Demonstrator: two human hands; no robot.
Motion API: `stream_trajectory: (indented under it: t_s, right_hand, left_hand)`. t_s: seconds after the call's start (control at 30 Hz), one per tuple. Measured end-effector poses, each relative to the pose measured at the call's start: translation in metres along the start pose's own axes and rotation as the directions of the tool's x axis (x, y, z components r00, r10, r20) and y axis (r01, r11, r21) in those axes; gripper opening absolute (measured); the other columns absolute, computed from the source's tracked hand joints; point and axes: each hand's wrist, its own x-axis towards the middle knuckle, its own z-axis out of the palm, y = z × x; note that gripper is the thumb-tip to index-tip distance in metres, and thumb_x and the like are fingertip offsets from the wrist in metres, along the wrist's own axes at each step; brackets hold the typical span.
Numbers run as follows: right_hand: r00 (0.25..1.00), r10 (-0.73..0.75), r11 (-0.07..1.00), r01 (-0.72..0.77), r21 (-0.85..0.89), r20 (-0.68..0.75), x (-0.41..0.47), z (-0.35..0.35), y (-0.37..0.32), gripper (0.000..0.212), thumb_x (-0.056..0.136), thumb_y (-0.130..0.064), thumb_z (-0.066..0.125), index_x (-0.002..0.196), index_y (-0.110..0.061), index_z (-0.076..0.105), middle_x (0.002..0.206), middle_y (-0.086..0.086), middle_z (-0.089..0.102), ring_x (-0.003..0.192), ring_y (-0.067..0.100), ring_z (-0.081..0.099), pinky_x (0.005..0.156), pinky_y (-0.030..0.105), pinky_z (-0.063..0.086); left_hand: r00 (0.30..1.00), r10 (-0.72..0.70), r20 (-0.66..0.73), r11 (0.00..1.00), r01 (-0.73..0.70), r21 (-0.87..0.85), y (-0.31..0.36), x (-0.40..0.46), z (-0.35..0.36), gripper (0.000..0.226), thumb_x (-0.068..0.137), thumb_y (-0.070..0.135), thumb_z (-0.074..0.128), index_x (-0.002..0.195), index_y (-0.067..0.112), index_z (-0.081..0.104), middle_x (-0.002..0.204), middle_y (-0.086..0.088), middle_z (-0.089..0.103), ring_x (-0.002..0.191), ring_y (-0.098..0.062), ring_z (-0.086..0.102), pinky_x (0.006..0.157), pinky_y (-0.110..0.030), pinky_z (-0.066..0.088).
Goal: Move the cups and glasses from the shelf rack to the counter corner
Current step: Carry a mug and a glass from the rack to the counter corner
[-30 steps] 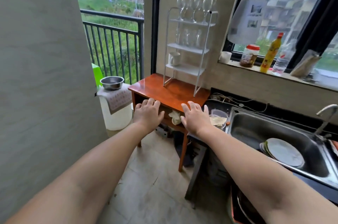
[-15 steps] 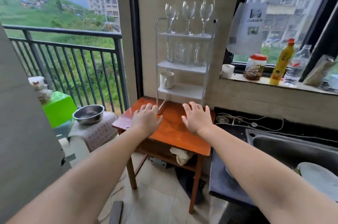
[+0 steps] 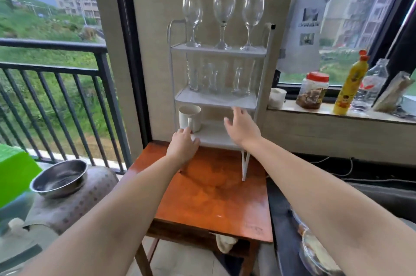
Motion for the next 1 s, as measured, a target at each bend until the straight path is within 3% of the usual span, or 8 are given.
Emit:
stream_trajectory:
  t_s: [0.13,0.23,0.4,0.57,0.67,0.73,0.87,1.0]
  right_hand:
    - [0.99,0.072,0.987,-0.053,0.154,-0.124,0.058,-0.002,0.003,0.049,0.1,-0.029,0.041,0.144,-0.009,0.033,0.141,0.015,0.042,0.116,0.033,0.055,0.085,0.04,0.046]
    - [0.963,0.182,0.954,-0.124,0.274,-0.197,0.096,-0.006,0.004,0.051,0.099,-0.026,0.044,0.145,-0.007,0.031,0.145,0.016,0.038,0.13,0.032,0.045,0.101,0.043,0.041]
    - [0.921,0.31,0.909,-0.215,0.356,-0.236,0.145,0.003,0.009,0.048,0.098,-0.025,0.045,0.141,-0.004,0.038,0.142,0.017,0.044,0.129,0.032,0.044,0.101,0.038,0.039]
    - [0.894,0.396,0.821,-0.241,0.518,-0.21,0.176,0.013,0.012,0.031,0.095,-0.023,0.046,0.113,-0.002,0.062,0.116,0.016,0.065,0.11,0.032,0.059,0.084,0.032,0.042]
    - [0.9,0.406,0.735,-0.217,0.643,-0.16,0.187,0.019,0.013,0.019,0.09,-0.026,0.048,0.087,-0.015,0.064,0.095,0.006,0.072,0.098,0.03,0.066,0.092,0.046,0.052]
    - [0.897,0.424,0.656,-0.209,0.725,-0.125,0.192,0.018,0.012,0.022,0.092,-0.026,0.048,0.072,-0.023,0.058,0.075,-0.003,0.067,0.083,0.023,0.063,0.089,0.047,0.052]
    - [0.884,0.451,0.601,-0.199,0.774,-0.123,0.195,0.018,0.007,0.039,0.096,-0.038,0.04,0.062,-0.022,0.045,0.061,-0.004,0.05,0.065,0.019,0.048,0.074,0.044,0.045]
    - [0.89,0.427,0.637,-0.174,0.75,-0.156,0.189,0.022,0.01,0.04,0.094,-0.044,0.037,0.062,-0.022,0.037,0.062,-0.001,0.042,0.061,0.019,0.041,0.069,0.041,0.037]
  left_hand:
    - [0.99,-0.14,-0.004,0.971,0.137,-0.195,0.002,0.057,0.01,0.043,0.097,0.022,0.043,0.132,-0.003,0.044,0.134,-0.022,0.049,0.124,-0.034,0.047,0.102,-0.036,0.038]
    - [0.969,-0.244,0.021,0.921,0.239,-0.308,0.005,0.086,0.017,0.049,0.097,0.024,0.044,0.137,-0.003,0.039,0.138,-0.023,0.044,0.126,-0.036,0.046,0.1,-0.037,0.038]
    - [0.943,-0.316,0.109,0.869,0.333,-0.365,-0.005,0.124,0.036,0.036,0.09,0.018,0.048,0.121,0.0,0.05,0.121,-0.02,0.056,0.103,-0.035,0.056,0.076,-0.03,0.037]
    - [0.909,-0.375,0.18,0.719,0.408,-0.563,-0.018,0.145,0.051,0.044,0.088,0.021,0.051,0.128,0.003,0.048,0.117,-0.017,0.062,0.101,-0.035,0.062,0.083,-0.036,0.049]
    - [0.889,-0.402,0.219,0.615,0.439,-0.655,-0.028,0.155,0.058,0.017,0.088,0.017,0.049,0.086,0.005,0.061,0.096,-0.016,0.065,0.083,-0.029,0.059,0.086,-0.04,0.053]
    - [0.882,-0.402,0.247,0.586,0.455,-0.67,-0.031,0.157,0.06,0.021,0.09,0.015,0.047,0.07,0.012,0.055,0.092,-0.013,0.064,0.083,-0.026,0.055,0.087,-0.039,0.051]
    - [0.887,-0.376,0.27,0.563,0.45,-0.693,-0.032,0.16,0.066,0.026,0.096,0.021,0.041,0.073,0.016,0.051,0.092,-0.007,0.066,0.085,-0.023,0.053,0.081,-0.033,0.046]
    - [0.895,-0.343,0.284,0.546,0.436,-0.715,-0.028,0.159,0.064,0.028,0.099,0.028,0.034,0.084,0.014,0.053,0.099,-0.007,0.066,0.095,-0.024,0.056,0.1,-0.042,0.046]
